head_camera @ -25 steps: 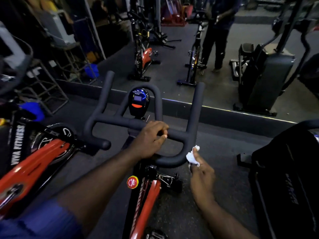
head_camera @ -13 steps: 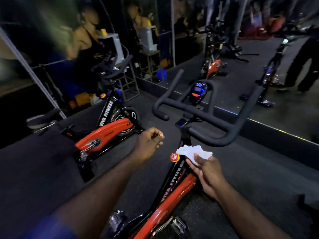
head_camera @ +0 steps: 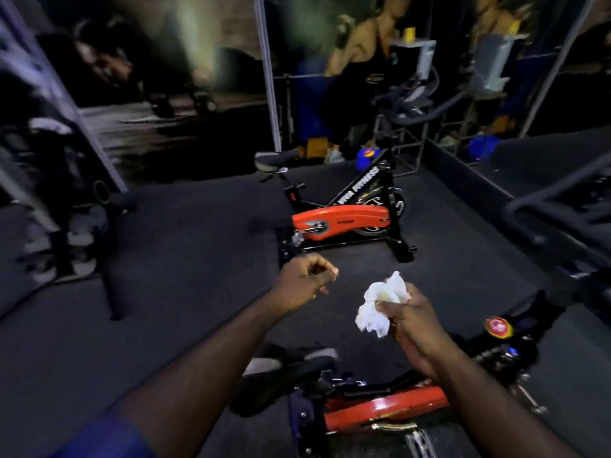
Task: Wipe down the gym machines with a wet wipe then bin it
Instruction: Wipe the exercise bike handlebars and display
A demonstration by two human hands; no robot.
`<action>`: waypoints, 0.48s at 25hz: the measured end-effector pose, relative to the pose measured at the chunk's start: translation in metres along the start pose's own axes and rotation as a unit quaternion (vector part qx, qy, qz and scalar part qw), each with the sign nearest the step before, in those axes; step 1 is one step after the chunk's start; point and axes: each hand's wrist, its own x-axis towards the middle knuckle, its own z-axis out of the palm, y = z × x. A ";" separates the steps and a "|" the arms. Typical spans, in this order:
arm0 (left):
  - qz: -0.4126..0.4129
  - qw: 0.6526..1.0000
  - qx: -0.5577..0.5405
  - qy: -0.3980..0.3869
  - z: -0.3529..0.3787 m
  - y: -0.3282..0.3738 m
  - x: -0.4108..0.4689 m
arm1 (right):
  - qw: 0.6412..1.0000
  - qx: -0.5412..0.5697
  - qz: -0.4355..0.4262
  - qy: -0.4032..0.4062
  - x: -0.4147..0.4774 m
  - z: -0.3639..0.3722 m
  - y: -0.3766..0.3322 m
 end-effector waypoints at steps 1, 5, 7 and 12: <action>-0.016 1.000 -0.015 0.018 -0.033 -0.015 -0.010 | 0.999 -0.025 -0.002 -0.029 0.014 0.035 0.010; -0.058 0.995 -0.076 0.025 -0.167 -0.084 -0.052 | 0.995 -0.085 -0.004 -0.059 0.050 0.202 0.059; -0.065 0.994 -0.087 0.016 -0.227 -0.119 -0.065 | 0.992 -0.100 -0.004 -0.072 0.056 0.283 0.085; -0.066 0.981 -0.154 0.102 -0.370 -0.196 -0.072 | 0.988 -0.112 0.026 -0.104 0.077 0.439 0.101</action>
